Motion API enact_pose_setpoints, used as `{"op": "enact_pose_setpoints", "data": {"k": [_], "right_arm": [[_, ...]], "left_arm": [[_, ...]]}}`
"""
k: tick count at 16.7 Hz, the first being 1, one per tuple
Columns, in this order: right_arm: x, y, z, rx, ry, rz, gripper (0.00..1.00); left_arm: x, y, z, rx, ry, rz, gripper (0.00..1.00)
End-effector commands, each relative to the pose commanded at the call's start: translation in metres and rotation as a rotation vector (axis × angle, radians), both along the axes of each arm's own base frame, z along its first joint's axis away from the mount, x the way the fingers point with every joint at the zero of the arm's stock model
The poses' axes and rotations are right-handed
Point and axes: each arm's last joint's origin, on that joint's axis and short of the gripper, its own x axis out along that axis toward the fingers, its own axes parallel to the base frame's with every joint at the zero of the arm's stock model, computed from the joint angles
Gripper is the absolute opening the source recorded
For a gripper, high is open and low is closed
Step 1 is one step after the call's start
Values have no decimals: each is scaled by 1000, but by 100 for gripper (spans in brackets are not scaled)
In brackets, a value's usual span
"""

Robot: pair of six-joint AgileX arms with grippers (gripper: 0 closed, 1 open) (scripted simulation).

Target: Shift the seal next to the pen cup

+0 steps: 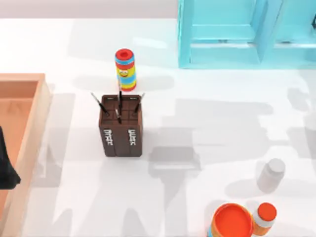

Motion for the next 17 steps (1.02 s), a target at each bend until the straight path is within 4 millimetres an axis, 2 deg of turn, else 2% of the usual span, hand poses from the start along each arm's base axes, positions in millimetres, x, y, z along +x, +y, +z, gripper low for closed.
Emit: {"op": "enact_pose_setpoints", "data": {"k": [8, 13, 17], "right_arm": [[4, 4, -7, 2, 18, 4, 100], [9, 25, -45, 10, 15, 3, 100], [6, 16, -81, 6, 23, 1, 100]], "left_arm": [[0, 0, 0, 0, 0, 0, 100], [0, 0, 0, 0, 0, 0, 100], [0, 0, 0, 0, 0, 0, 100]]}}
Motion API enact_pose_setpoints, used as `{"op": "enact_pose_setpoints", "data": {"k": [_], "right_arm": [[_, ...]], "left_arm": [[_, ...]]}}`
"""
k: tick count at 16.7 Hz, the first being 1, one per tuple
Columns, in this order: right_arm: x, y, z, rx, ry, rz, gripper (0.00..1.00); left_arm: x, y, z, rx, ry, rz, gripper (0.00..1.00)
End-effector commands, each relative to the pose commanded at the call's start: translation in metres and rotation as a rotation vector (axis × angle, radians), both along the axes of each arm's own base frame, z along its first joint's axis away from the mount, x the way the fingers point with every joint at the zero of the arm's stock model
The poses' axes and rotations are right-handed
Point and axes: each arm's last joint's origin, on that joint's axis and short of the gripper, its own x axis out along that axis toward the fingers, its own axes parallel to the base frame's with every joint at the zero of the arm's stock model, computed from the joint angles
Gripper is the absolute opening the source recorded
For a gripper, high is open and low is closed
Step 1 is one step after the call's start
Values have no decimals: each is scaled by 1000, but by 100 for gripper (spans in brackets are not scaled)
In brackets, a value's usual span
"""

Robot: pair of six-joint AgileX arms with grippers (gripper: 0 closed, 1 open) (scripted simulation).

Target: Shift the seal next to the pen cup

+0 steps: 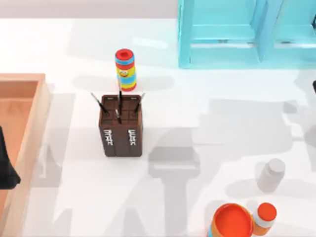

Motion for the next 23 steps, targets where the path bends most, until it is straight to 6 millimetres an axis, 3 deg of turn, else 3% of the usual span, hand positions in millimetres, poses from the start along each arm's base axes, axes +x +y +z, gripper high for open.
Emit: {"op": "enact_pose_setpoints", "data": {"k": [3, 8, 21, 23], "right_arm": [[-2, -14, -20, -3, -3, 3, 100], [-2, -17, -22, -4, -4, -1, 100], [-2, -17, -22, -4, -4, -1, 2], [-2, -17, -22, -4, -4, -1, 0]], "left_arm": [[0, 0, 0, 0, 0, 0, 100], [0, 0, 0, 0, 0, 0, 100], [0, 0, 0, 0, 0, 0, 100], [0, 0, 0, 0, 0, 0, 100]]}}
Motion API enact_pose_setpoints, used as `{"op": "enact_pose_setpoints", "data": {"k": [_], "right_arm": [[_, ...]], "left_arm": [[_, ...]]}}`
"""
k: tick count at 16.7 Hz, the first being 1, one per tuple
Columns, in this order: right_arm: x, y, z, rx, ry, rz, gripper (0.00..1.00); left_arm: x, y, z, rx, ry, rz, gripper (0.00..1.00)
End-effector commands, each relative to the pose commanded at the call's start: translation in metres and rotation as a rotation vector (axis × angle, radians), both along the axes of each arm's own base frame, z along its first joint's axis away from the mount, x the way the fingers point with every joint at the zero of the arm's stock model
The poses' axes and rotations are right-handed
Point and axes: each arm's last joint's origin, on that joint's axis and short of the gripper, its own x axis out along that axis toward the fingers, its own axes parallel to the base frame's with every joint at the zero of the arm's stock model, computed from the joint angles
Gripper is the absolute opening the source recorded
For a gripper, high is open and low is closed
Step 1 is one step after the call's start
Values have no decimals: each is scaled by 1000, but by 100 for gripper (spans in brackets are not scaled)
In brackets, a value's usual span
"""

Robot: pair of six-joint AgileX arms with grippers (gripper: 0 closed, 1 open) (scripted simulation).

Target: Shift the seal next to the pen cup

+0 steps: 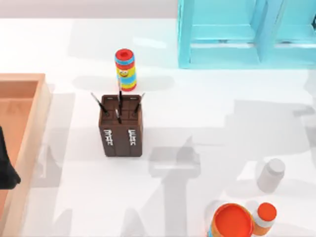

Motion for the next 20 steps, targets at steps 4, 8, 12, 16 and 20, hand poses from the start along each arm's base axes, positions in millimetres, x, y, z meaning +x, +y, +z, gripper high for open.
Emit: {"op": "enact_pose_setpoints", "data": {"k": [4, 8, 12, 16, 20], "right_arm": [[0, 0, 0, 0, 0, 0, 0], [0, 2, 1, 0, -1, 1, 0], [13, 35, 22, 0, 16, 0, 0], [20, 79, 79, -1, 13, 1, 0], [9, 126, 126, -3, 9, 2, 0]], "left_arm": [[0, 0, 0, 0, 0, 0, 100], [0, 0, 0, 0, 0, 0, 100], [0, 0, 0, 0, 0, 0, 100], [0, 0, 0, 0, 0, 0, 100], [0, 0, 0, 0, 0, 0, 100]]}}
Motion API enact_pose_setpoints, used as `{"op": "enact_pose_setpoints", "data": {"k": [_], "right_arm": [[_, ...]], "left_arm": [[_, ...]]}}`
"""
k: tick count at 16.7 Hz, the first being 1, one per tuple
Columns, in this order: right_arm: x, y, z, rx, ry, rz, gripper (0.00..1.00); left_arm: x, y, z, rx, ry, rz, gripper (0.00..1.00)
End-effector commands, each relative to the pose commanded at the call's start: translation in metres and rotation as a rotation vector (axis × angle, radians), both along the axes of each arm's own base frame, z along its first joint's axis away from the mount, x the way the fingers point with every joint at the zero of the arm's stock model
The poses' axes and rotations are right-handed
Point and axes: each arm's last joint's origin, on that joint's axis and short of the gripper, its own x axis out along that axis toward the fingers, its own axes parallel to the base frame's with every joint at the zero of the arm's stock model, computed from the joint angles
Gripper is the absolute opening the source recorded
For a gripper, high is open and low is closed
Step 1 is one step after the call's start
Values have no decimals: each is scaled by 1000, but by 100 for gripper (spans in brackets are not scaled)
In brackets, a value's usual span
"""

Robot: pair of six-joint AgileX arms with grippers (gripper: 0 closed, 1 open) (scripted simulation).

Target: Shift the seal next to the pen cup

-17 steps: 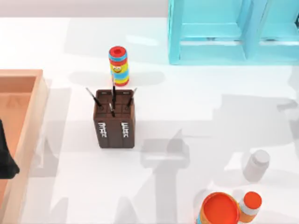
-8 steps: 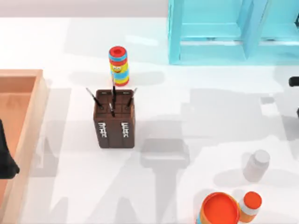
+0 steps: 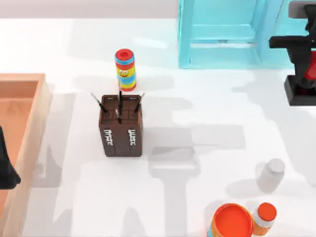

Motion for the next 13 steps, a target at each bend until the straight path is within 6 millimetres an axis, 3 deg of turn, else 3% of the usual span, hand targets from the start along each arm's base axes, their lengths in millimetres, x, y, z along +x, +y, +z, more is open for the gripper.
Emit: {"op": "enact_pose_setpoints", "data": {"k": [2, 9, 11, 13], "right_arm": [[-7, 13, 13, 2, -10, -1, 0], [-3, 19, 12, -1, -3, -30, 0], [1, 39, 12, -5, -7, -58, 0], [1, 74, 14, -6, -28, -72, 0]], "left_arm": [[0, 0, 0, 0, 0, 0, 100], [0, 0, 0, 0, 0, 0, 100], [0, 0, 0, 0, 0, 0, 100], [0, 0, 0, 0, 0, 0, 100]]}}
